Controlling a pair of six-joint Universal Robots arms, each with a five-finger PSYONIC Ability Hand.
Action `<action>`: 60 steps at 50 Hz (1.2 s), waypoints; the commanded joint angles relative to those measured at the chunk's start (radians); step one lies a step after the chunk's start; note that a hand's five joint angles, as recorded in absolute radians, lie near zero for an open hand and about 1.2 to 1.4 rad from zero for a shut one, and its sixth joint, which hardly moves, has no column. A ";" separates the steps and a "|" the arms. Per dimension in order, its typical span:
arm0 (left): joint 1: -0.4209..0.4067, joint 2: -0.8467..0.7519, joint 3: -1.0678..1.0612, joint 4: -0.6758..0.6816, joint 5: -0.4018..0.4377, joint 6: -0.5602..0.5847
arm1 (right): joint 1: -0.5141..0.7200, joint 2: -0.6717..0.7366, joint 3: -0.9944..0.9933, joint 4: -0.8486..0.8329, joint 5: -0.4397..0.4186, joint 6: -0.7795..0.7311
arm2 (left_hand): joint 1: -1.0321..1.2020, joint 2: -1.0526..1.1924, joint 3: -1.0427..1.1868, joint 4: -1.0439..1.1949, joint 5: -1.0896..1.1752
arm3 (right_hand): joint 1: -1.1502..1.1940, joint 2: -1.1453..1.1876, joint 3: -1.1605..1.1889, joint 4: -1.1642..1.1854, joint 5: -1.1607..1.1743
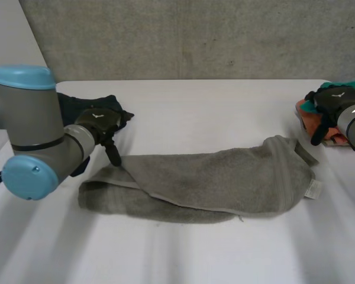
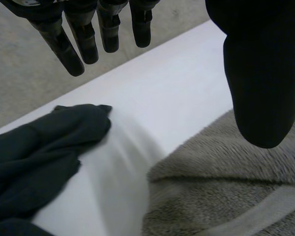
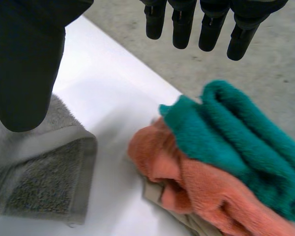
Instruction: Fold the laundry.
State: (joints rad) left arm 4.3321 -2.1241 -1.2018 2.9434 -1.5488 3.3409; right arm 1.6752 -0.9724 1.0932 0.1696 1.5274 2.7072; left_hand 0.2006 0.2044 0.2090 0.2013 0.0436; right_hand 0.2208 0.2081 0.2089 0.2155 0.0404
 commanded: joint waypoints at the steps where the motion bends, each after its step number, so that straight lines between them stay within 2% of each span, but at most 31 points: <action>1: 0.029 0.128 -0.152 0.052 0.006 -0.005 | -0.012 -0.193 0.169 0.005 -0.075 0.049 | -0.026 -0.030 -0.034 -0.027 -0.044 | -0.046 -0.034 -0.034 -0.041 -0.040; 6: 0.043 0.150 -0.286 0.101 0.039 0.066 | -0.023 -0.343 0.339 0.079 -0.232 0.020 | 0.001 -0.003 -0.008 0.000 -0.017 | 0.085 0.098 0.097 0.091 0.091; 9: 0.044 0.136 -0.326 0.123 0.047 0.123 | -0.025 -0.373 0.413 0.123 -0.283 0.000 | 0.022 0.018 0.013 0.021 0.004 | 0.141 0.154 0.153 0.147 0.147; 14: 0.060 0.087 -0.363 0.198 0.042 0.233 | -0.022 -0.394 0.574 0.171 -0.351 -0.040 | 0.194 0.191 0.186 0.194 0.177 | 0.203 0.216 0.215 0.208 0.209; 16: 0.061 0.073 -0.363 0.220 0.039 0.249 | -0.017 -0.394 0.612 0.148 -0.354 -0.041 | 0.233 0.229 0.224 0.232 0.215 | 0.206 0.219 0.218 0.212 0.212; 25: 0.063 -0.010 -0.315 0.290 0.019 0.270 | 0.032 -0.322 0.752 -0.175 -0.340 -0.029 | 0.333 0.329 0.324 0.332 0.315 | 0.256 0.268 0.268 0.261 0.262; 30: 0.060 -0.040 -0.294 0.290 0.018 0.270 | 0.047 -0.278 0.751 -0.209 -0.328 -0.032 | 0.371 0.367 0.362 0.370 0.353 | 0.373 0.386 0.385 0.379 0.379; 32: 0.060 -0.045 -0.291 0.290 0.016 0.267 | 0.051 -0.263 0.743 -0.208 -0.322 -0.033 | 0.406 0.402 0.398 0.405 0.388 | 0.557 0.570 0.569 0.563 0.563; 33: 0.060 -0.048 -0.286 0.290 0.018 0.270 | 0.049 -0.253 0.738 -0.206 -0.316 -0.035 | 0.479 0.475 0.470 0.478 0.461 | 0.753 0.766 0.765 0.759 0.759; 36: 0.060 -0.050 -0.283 0.293 0.018 0.265 | 0.046 -0.249 0.735 -0.205 -0.306 -0.038 | 0.547 0.543 0.539 0.546 0.529 | 0.939 0.952 0.951 0.945 0.945; 37: 0.058 -0.048 -0.283 0.295 0.018 0.265 | 0.041 -0.249 0.732 -0.205 -0.300 -0.043 | 0.594 0.590 0.585 0.593 0.576 | 1.170 1.182 1.182 1.175 1.176; 46: 0.055 -0.053 -0.280 0.306 0.021 0.270 | 0.009 -0.296 0.718 -0.183 -0.300 -0.069 | 1.184 1.180 1.175 1.183 1.166 | 1.175 1.188 1.187 1.181 1.181; 55: 0.054 -0.063 -0.210 0.336 0.018 0.264 | 0.011 -0.272 0.622 -0.111 -0.299 -0.171 | 1.196 1.192 1.187 1.195 1.178 | 1.175 1.188 1.187 1.181 1.181; 59: 0.049 -0.076 -0.101 0.375 0.009 0.262 | 0.047 -0.218 0.473 -0.137 -0.285 -0.184 | 1.196 1.192 1.187 1.195 1.178 | 1.175 1.188 1.187 1.181 1.181; 60: 0.046 -0.073 -0.038 0.390 0.003 0.255 | 0.061 -0.206 0.385 -0.166 -0.267 -0.173 | 1.196 1.192 1.187 1.195 1.178 | 1.175 1.188 1.187 1.181 1.181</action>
State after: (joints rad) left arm 4.3852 -2.1871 -1.4106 3.2780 -1.5315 3.6067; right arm 1.6898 -1.2417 1.7058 0.0504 1.2298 2.5455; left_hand 1.1512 1.1937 1.1862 1.1919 0.9856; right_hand 1.1269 1.1774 1.1882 1.1954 0.9854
